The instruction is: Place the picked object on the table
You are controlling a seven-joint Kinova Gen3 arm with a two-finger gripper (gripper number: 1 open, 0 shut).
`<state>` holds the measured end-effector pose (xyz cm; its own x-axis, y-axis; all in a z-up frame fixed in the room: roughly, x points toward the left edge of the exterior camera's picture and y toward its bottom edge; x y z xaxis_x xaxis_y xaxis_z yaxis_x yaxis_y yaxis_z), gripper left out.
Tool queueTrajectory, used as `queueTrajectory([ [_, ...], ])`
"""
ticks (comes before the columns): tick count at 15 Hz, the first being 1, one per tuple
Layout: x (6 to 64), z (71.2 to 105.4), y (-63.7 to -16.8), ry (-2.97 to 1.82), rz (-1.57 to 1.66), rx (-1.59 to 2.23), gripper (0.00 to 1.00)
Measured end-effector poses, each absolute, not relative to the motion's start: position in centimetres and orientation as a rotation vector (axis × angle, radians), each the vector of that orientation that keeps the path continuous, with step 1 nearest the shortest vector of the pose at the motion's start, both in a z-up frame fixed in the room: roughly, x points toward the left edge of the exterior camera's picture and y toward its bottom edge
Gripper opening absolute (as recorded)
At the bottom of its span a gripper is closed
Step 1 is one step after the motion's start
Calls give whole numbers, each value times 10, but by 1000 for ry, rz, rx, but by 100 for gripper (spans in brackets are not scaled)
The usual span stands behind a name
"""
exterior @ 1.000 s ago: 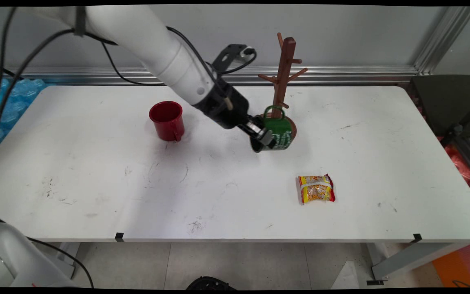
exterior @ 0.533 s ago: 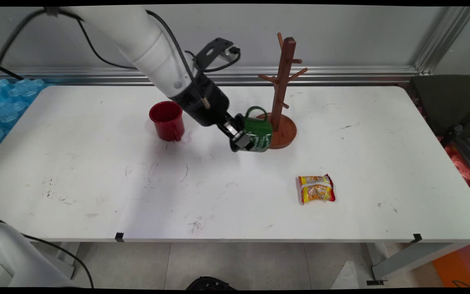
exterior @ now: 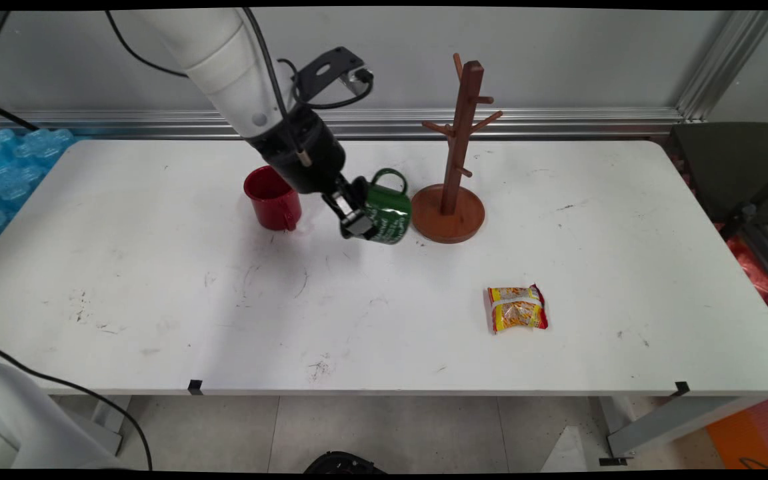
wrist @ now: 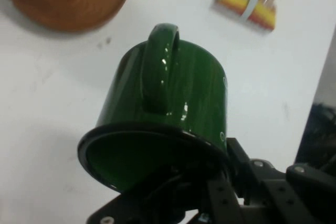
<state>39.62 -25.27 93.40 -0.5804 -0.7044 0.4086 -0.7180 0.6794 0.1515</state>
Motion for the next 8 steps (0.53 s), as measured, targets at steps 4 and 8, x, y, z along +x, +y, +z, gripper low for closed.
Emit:
queueTrajectory([
  [4,406,941,-251,-2565,85,1129,0],
  [8,415,940,-250,-2652,118,1157,0],
])
